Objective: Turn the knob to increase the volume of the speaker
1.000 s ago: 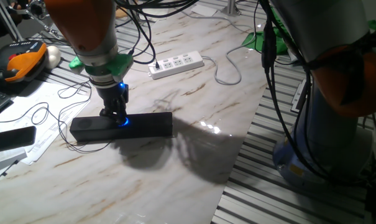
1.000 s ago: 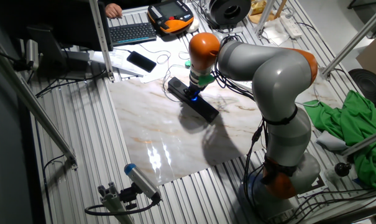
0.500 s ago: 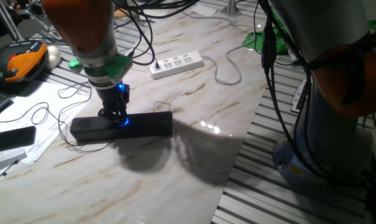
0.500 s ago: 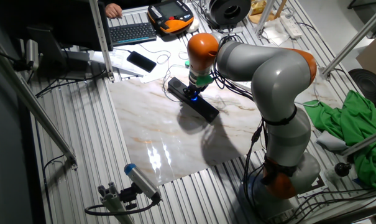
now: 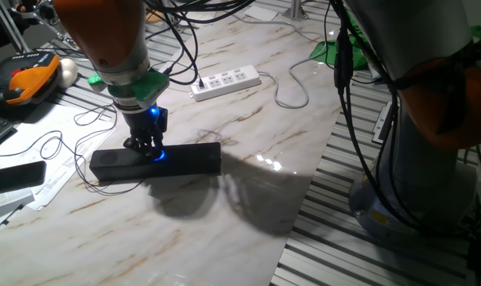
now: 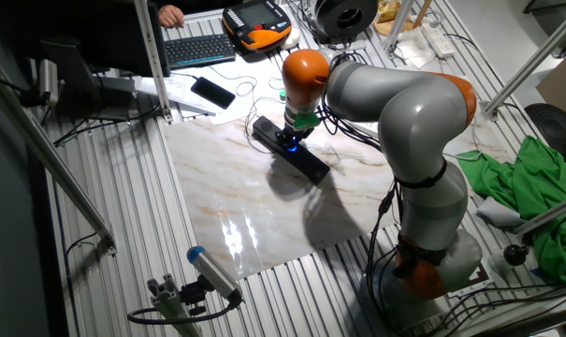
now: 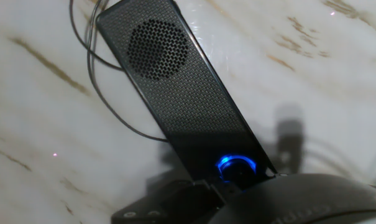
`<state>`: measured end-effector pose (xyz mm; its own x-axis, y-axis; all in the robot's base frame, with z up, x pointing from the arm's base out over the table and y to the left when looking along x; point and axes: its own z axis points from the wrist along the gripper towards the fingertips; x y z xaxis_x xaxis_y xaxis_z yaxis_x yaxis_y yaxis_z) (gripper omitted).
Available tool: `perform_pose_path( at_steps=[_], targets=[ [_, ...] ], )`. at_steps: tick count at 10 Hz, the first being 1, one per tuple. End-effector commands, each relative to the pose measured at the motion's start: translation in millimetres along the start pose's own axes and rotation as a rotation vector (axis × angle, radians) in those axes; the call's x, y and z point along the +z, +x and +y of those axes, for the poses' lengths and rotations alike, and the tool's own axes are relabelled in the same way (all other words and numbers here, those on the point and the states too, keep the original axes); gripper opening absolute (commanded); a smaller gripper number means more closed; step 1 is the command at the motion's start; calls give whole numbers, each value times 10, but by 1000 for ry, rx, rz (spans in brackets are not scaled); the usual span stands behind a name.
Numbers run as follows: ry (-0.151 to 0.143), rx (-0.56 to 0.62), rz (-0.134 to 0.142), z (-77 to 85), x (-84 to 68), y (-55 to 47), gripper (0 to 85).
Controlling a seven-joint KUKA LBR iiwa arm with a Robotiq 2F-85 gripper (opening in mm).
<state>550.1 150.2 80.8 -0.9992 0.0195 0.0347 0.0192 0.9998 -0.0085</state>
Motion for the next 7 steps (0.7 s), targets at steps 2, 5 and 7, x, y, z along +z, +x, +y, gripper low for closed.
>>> perform_pose_path(
  at_steps=[2, 5, 7],
  targets=[
    [1, 25, 0, 3, 2, 5, 170],
    [0, 57, 0, 1, 3, 5, 170],
    [0, 71, -3, 2, 4, 6, 170]
  ],
)
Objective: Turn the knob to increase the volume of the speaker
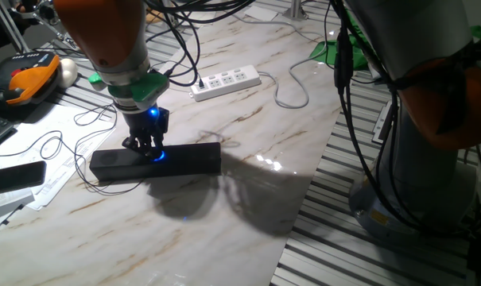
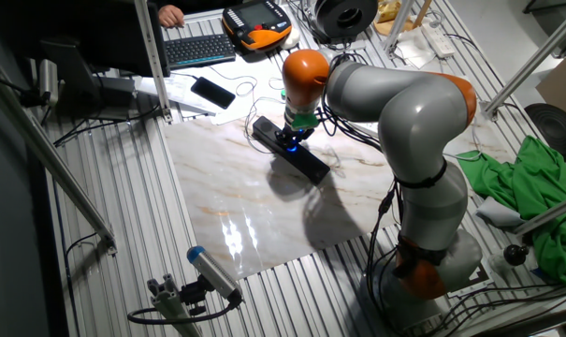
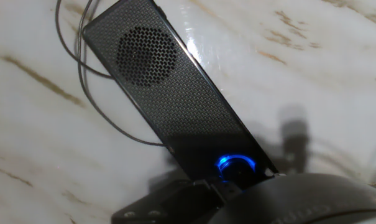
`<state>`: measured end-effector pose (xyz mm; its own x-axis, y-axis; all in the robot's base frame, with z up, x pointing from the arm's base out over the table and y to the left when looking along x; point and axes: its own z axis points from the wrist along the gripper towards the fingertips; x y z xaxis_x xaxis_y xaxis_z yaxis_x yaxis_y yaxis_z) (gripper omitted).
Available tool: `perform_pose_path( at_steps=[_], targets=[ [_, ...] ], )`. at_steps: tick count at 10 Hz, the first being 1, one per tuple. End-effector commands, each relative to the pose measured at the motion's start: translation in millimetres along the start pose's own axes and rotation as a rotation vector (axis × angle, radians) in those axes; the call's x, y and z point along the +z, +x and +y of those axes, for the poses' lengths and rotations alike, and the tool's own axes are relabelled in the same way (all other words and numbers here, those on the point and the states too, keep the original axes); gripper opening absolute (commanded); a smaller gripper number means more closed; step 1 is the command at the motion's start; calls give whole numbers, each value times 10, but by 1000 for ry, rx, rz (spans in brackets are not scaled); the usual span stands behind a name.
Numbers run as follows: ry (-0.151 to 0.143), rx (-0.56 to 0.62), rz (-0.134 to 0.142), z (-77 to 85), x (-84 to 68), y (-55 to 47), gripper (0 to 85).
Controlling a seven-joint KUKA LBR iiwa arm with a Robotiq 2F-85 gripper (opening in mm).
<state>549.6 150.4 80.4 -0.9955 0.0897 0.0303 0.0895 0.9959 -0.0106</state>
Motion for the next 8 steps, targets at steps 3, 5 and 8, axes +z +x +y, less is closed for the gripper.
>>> perform_pose_path(
  at_steps=[3, 5, 8],
  targets=[
    [-10, 37, -4, 2, 3, 6, 170],
    [-9, 46, -12, 6, 4, 11, 170],
    [-8, 31, -12, 15, 1, 17, 170]
  ],
)
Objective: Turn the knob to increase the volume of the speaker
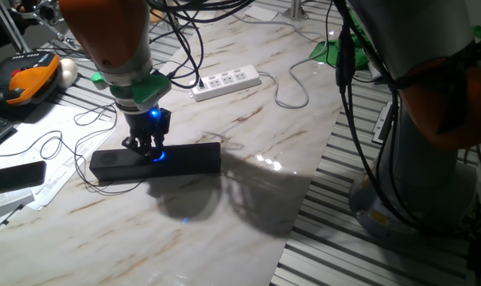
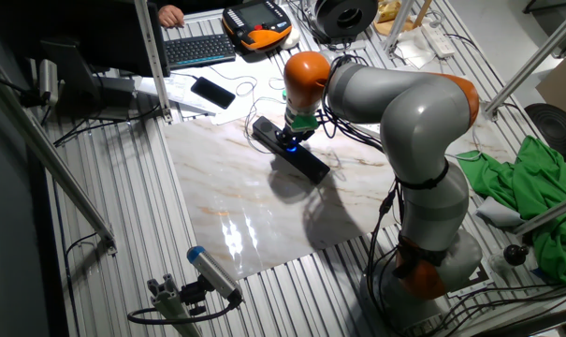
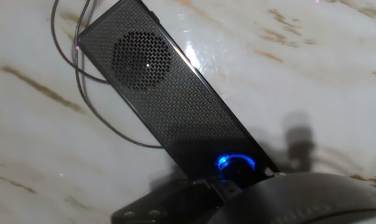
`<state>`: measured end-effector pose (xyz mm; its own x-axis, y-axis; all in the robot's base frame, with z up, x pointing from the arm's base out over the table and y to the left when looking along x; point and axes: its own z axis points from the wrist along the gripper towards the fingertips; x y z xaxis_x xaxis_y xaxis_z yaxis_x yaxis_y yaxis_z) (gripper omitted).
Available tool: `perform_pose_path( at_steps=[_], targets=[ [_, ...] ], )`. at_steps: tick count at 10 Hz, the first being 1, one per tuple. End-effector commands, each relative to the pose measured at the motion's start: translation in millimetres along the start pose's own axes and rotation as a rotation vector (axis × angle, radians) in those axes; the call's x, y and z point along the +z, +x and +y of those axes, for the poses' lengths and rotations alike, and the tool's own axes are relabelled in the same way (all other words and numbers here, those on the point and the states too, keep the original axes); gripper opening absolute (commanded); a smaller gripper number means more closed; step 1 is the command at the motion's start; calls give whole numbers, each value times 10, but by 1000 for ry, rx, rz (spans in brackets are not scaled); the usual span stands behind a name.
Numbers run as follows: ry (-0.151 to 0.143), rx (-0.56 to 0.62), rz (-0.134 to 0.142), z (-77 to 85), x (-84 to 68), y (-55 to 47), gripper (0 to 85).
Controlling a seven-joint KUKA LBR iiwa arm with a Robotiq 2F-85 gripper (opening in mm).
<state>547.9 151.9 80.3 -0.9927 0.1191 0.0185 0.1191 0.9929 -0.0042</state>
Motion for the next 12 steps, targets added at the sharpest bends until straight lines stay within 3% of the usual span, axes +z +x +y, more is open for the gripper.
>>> perform_pose_path(
  at_steps=[1, 2, 8, 9, 12],
  targets=[
    [9, -25, 1, 10, -7, 0, 170],
    [23, -63, 5, 13, -12, 1, 170],
    [25, -200, 23, 11, -11, -2, 170],
    [26, -219, 23, 11, -11, -3, 340],
    [24, -271, 23, 8, -12, -8, 340]
  ],
)
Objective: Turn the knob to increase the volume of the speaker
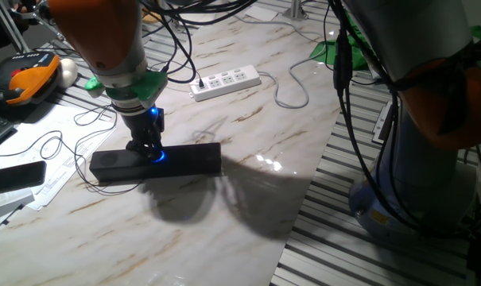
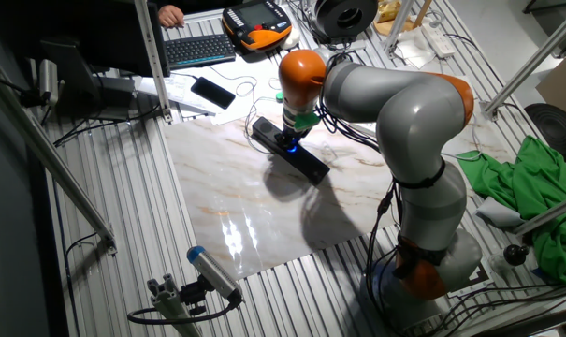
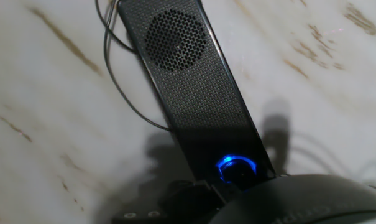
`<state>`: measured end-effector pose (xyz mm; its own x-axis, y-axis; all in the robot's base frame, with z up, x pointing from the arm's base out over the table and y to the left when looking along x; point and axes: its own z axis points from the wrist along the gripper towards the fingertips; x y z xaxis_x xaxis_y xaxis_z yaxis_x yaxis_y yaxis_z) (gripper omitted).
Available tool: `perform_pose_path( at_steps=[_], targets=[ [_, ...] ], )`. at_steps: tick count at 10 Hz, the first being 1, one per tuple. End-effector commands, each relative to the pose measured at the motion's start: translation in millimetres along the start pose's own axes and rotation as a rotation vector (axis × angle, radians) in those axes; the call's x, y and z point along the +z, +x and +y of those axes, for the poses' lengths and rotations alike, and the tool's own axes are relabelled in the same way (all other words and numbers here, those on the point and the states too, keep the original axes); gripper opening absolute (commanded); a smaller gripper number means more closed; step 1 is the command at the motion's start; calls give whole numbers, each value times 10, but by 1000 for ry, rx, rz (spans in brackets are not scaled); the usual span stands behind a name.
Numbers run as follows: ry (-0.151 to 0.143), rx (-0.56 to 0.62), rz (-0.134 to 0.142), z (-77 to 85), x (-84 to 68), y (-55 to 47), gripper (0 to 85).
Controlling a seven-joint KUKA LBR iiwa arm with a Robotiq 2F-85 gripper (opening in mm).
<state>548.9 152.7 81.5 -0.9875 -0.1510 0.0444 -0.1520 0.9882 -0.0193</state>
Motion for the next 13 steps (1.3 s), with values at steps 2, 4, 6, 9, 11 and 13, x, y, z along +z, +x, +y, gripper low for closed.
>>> perform_pose_path(
  at_steps=[2, 4, 6, 9, 11, 13],
  targets=[
    [-3, -24, 0, -2, -1, -1, 340],
    [-7, -28, 0, -2, -3, -1, 340],
    [-6, -18, 1, 0, -8, -1, 340],
    [-3, 3, 0, -2, -25, -8, 510],
    [0, 5, 0, 22, -84, -7, 510],
    [9, -4, 3, 40, -285, 31, 510]
  ],
)
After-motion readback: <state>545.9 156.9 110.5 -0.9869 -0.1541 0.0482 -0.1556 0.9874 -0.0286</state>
